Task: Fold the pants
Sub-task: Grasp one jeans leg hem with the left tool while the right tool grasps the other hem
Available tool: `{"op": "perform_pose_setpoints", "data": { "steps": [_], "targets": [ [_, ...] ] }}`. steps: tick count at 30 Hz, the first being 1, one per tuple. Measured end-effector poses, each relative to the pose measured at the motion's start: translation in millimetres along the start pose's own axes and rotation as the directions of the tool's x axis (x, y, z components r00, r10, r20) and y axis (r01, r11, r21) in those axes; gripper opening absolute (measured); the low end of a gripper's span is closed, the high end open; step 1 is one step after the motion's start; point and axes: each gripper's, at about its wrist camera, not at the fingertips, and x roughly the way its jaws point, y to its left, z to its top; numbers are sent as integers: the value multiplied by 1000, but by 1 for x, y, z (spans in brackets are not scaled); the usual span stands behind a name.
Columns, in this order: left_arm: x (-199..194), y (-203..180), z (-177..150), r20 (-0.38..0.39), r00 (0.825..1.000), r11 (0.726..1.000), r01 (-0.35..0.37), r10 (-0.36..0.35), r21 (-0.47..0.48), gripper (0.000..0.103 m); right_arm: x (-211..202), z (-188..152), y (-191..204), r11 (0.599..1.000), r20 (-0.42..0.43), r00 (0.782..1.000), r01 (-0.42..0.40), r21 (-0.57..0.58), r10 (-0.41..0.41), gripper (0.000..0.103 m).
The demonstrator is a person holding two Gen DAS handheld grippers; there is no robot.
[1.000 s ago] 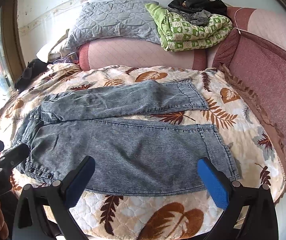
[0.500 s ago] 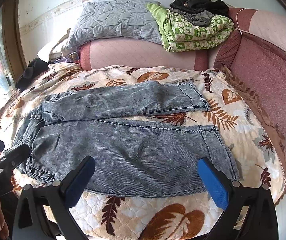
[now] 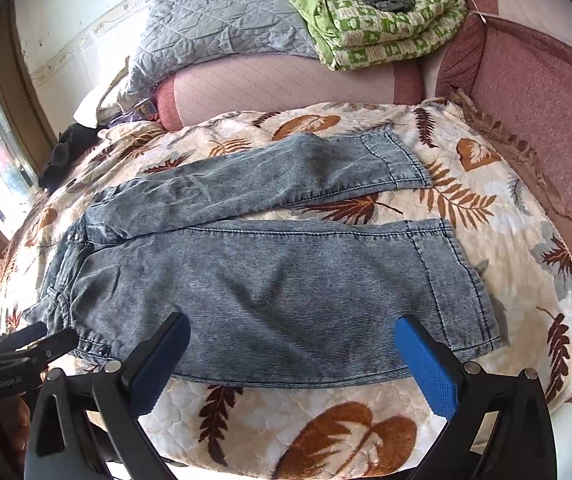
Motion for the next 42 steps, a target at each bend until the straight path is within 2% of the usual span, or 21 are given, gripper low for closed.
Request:
{"op": "perform_pose_setpoints", "data": {
  "steps": [3, 5, 7, 9, 11, 12, 13, 14, 15, 16, 18, 21, 24, 26, 28, 31, 34, 38, 40, 41, 42],
  "targets": [
    [-1, 7, 6, 16, 999, 999, 49, -49, -10, 103, 12, 12, -23, 999, -18, 999, 30, 18, -30, 103],
    [-15, 11, 23, 70, 995, 997, 75, -73, -24, 103, 19, 21, -34, 999, -24, 999, 49, 17, -48, 103],
    [-44, 17, 54, 167, 981, 994, 103, -95, -37, 103, 24, 34, -45, 998, -24, 998, 64, 22, -63, 103],
    [-85, 24, 85, 329, 941, 994, 99, -77, -49, 103, 27, 47, -53, 997, -15, 997, 74, 21, -74, 103],
    [-109, 34, 105, 480, 875, 994, 97, -62, -47, 103, 31, 59, -57, 996, -3, 996, 85, 14, -85, 103],
    [-106, 41, 110, 514, 856, 994, 99, -61, -45, 103, 33, 66, -59, 996, 0, 996, 89, 10, -89, 103],
    [-91, 50, 115, 488, 873, 994, 69, -20, -82, 103, 37, 73, -61, 996, 5, 996, 89, 8, -89, 103],
    [-67, 59, 121, 385, 922, 992, 10, 40, -127, 103, 40, 81, -64, 996, 13, 996, 85, 11, -86, 103],
    [-44, 67, 127, 288, 956, 991, -15, 53, -134, 102, 45, 90, -69, 996, 18, 996, 82, 20, -82, 103],
    [-31, 75, 129, 280, 958, 990, -27, 65, -135, 101, 51, 100, -74, 997, 14, 997, 75, 34, -75, 103],
    [-19, 91, 130, 324, 933, 978, -101, 157, -185, 101, 67, 122, -89, 997, -11, 999, 44, 65, -44, 103],
    [10, 117, 153, 241, 965, 976, -50, 103, -213, 101, 98, 162, -110, 997, -40, 999, 3, 75, 0, 103],
    [40, 131, 182, 172, 969, 970, -144, 178, -194, 101, 141, 208, -136, 990, -97, 992, -63, 126, 75, 103],
    [59, 140, 201, 132, 973, 969, -161, 188, -188, 101, 176, 235, -156, 976, -140, 981, -102, 195, 131, 103],
    [78, 153, 220, 73, 985, 970, -136, 153, -202, 101, 212, 256, -168, 970, -197, 972, -85, 229, 132, 102],
    [111, 166, 243, -21, 996, 967, -92, 89, -239, 101, 256, 275, -173, 977, -264, 960, -34, 211, 90, 90],
    [137, 174, 257, -82, 993, 962, -99, 81, -256, 101, 282, 284, -175, 984, -299, 952, -11, 178, 65, 76],
    [151, 181, 265, -87, 995, 960, -71, 49, -273, 101, 303, 286, -172, 989, -321, 945, -21, 148, 68, 60],
    [153, 183, 266, -81, 996, 960, -48, 27, -275, 97, 310, 284, -169, 992, -338, 939, -19, 122, 60, 52],
    [155, 184, 267, -80, 997, 960, -38, 16, -277, 85, 313, 283, -167, 994, -339, 939, -16, 109, 53, 47],
    [157, 185, 267, -90, 996, 961, -25, 0, -277, 65, 314, 282, -166, 995, -336, 941, -10, 99, 43, 41]
  ]
}}
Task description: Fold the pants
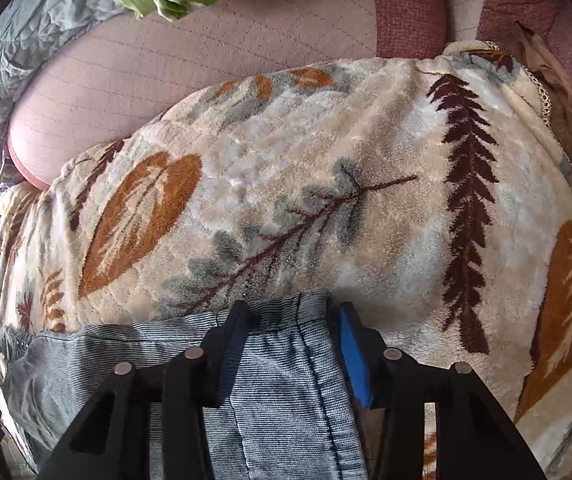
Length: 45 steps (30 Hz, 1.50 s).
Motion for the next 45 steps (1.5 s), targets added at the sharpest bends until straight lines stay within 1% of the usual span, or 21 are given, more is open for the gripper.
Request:
{"op": "perform_pose_setpoints", "data": {
  "steps": [1, 2, 4, 6, 8, 10, 12, 15, 17, 20, 23, 26, 29, 31, 34, 36, 37, 39, 41, 43, 45],
  "targets": [
    [5, 1, 3, -21, 1000, 1000, 6, -6, 0, 55, 1, 0, -1, 1000, 4, 1000, 7, 2, -7, 38],
    [9, 3, 5, -38, 999, 1000, 10, -10, -5, 40, 1, 1, -1, 1000, 8, 1000, 9, 7, -9, 35],
    [14, 7, 7, -43, 999, 999, 23, -24, -23, 40, 0, 1, -1, 1000, 7, 1000, 15, -5, -15, 34],
    [13, 7, 10, -27, 999, 999, 36, -37, -30, 40, -1, 2, 2, 999, 6, 1000, 24, -21, -24, 33],
    [12, 2, 12, -14, 1000, 1000, 20, -20, -4, 40, -1, 3, 2, 1000, 6, 1000, 24, -20, -24, 33],
    [18, 0, 13, -30, 1000, 1000, 4, -4, 8, 30, 0, 3, 1, 999, 6, 1000, 26, -21, -26, 33],
    [26, 3, 14, -48, 998, 1000, -31, 30, -6, 4, 0, 2, 3, 999, 10, 999, 31, -24, -31, 30],
    [24, 8, 15, -29, 999, 999, -27, 27, -18, 3, -3, 1, 6, 999, 19, 999, 34, -33, -33, 22],
    [17, 8, 13, -5, 999, 999, -32, 32, -6, 3, -7, 0, 9, 998, 30, 999, 40, -46, -38, 21],
    [-3, 4, 11, 56, 998, 999, -30, 29, 16, 3, -25, -3, 6, 999, 78, 996, 36, -27, -34, 20],
    [-29, 1, 6, 111, 994, 999, -16, 12, 36, 3, -49, -12, 5, 999, 119, 993, 33, -31, -29, 20],
    [-63, 1, -3, 173, 985, 999, 17, -23, 40, 3, -87, -28, 3, 1000, 185, 983, -12, -20, 15, 20],
    [-101, 4, -21, 238, 969, 997, 51, -62, 51, 3, -129, -54, 5, 998, 248, 967, -51, -27, 56, 20],
    [-126, 10, -39, 270, 958, 995, 90, -99, 45, 3, -158, -78, 3, 997, 293, 953, -79, -25, 83, 20],
    [-162, 24, -77, 305, 941, 989, 133, -145, 60, 3, -194, -128, -4, 993, 348, 931, -113, -17, 112, 20],
    [-179, 33, -106, 307, 938, 986, 143, -161, 81, 3, -208, -166, -11, 992, 359, 925, -128, -3, 121, 20],
    [-185, 38, -121, 306, 936, 984, 151, -172, 91, 3, -211, -186, -14, 992, 353, 928, -125, 0, 117, 20],
    [-190, 48, -151, 290, 941, 982, 147, -176, 120, 3, -209, -227, -23, 993, 330, 937, -121, 11, 110, 20],
    [-187, 58, -179, 262, 952, 983, 124, -156, 135, 3, -196, -264, -33, 993, 276, 956, -115, 29, 102, 20],
    [-178, 71, -199, 227, 963, 985, 119, -145, 122, 3, -185, -298, -45, 989, 239, 964, -132, 67, 112, 20],
    [-172, 79, -214, 200, 972, 987, 104, -127, 119, 3, -174, -321, -48, 990, 207, 974, -115, 78, 97, 20]
  ]
}}
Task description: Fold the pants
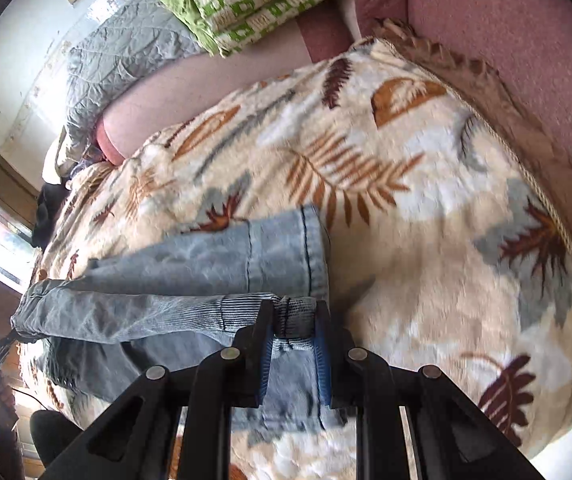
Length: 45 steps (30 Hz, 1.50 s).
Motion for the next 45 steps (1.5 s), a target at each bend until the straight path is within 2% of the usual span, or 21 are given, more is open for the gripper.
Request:
{"op": "perform_pose_setpoints", "data": {
  "steps": [3, 11, 14, 17, 19, 22, 25, 26, 28, 29, 31, 33, 36, 40, 41, 43, 44, 45],
  "targets": [
    [2, 1, -13, -37, 999, 1000, -12, 13, 15, 3, 1, -19, -5, 1000, -19, 1000, 4, 5, -4, 20],
    [-23, -3, -13, 18, 1000, 1000, 5, -5, 8, 3, -37, -29, 5, 999, 51, 998, -32, -21, 33, 20],
    [-20, 0, -18, -9, 1000, 1000, -6, 6, 15, 3, -26, -40, 7, 997, -11, 1000, 26, -69, -27, 20],
    [-15, 9, -24, -43, 999, 1000, -14, 14, 4, 4, -2, -55, -12, 991, -91, 988, 118, -68, -124, 20],
    [-17, 16, -27, -56, 998, 1000, -7, 6, -9, 4, 2, -63, -25, 992, -108, 987, 119, -32, -122, 20],
    [-18, 17, -28, -71, 997, 1000, -12, 12, 5, 5, -9, -64, -25, 989, -85, 986, 142, -36, -145, 21],
    [-18, 13, -28, -76, 997, 999, -30, 32, 29, 5, -36, -51, -11, 997, -8, 997, 81, -13, -82, 22],
    [-16, 12, -29, -84, 996, 999, -40, 42, 33, 5, -43, -46, -5, 1000, 15, 1000, 25, 17, -25, 25],
    [-14, 12, -30, -92, 994, 998, -56, 59, 37, 6, -46, -36, 6, 994, 35, 995, -90, 64, 88, 45],
    [-13, 12, -30, -96, 993, 997, -61, 64, 39, 6, -42, -32, 14, 991, 38, 992, -121, 60, 119, 56],
    [-13, 16, -31, -100, 993, 997, -68, 70, 22, 6, -26, -29, 30, 985, 16, 986, -169, 44, 169, 58],
    [-17, 23, -29, -90, 991, 996, -95, 94, 2, 6, 2, -29, 32, 976, -49, 978, -200, 89, 205, 58],
    [-31, 38, -27, -79, 988, 990, -136, 132, -39, 6, 45, -44, 24, 978, -207, 964, -138, 156, 169, 56],
    [-60, 23, -24, 5, 983, 981, -182, 183, 66, 6, 20, -44, 23, 973, -132, 974, -159, 167, 181, 56],
    [-64, 13, -22, 26, 985, 981, -170, 168, 89, 9, 9, -42, 25, 972, -95, 977, -173, 159, 190, 56],
    [-67, -16, -20, 56, 991, 983, -124, 117, 139, 22, -10, -41, 23, 960, -30, 976, -206, 188, 215, 57],
    [-65, -31, -20, 67, 994, 983, -96, 86, 157, 44, -14, -43, 20, 950, -14, 973, -223, 218, 231, 58],
    [-62, -46, -20, 78, 996, 984, -60, 48, 167, 61, -16, -47, 17, 935, -8, 969, -237, 265, 248, 58]
  ]
}}
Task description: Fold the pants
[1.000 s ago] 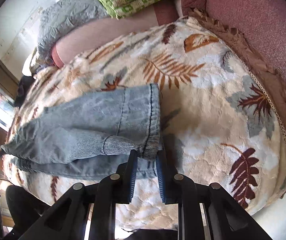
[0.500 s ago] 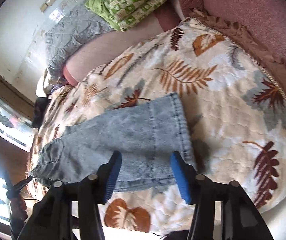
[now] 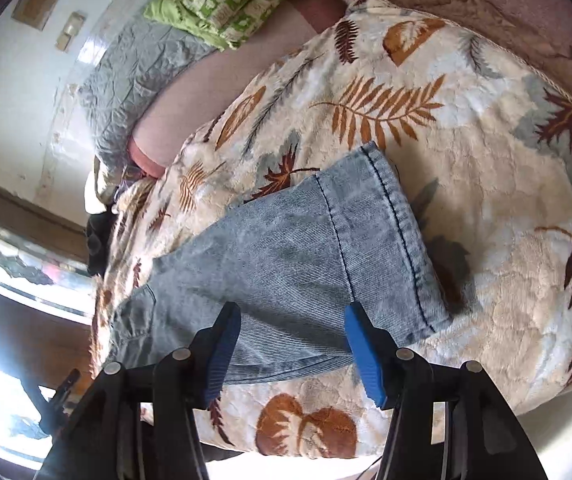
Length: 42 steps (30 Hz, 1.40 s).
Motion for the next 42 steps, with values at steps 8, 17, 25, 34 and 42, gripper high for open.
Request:
{"op": "perform_pose_setpoints", "data": {
  "steps": [8, 17, 25, 34, 42],
  "targets": [
    [72, -81, -14, -108, 986, 991, 130, -126, 30, 63, 16, -29, -25, 973, 3, 999, -51, 226, 51, 58],
    [123, -55, -56, -318, 947, 998, 59, -54, 6, 59, 41, -22, -36, 976, -38, 987, 159, 152, -155, 29],
    [122, -47, -46, -370, 925, 996, 87, -88, -20, 54, 38, -21, -30, 968, -63, 969, 241, 64, -238, 26],
    [72, -94, -14, -113, 986, 991, 127, -123, 31, 64, 2, -19, -65, 949, 48, 985, 145, 279, -165, 63],
    [121, -137, -36, -192, 963, 981, 195, -191, 3, 66, 17, -11, -76, 942, 87, 991, 67, 327, -101, 59]
  ]
}}
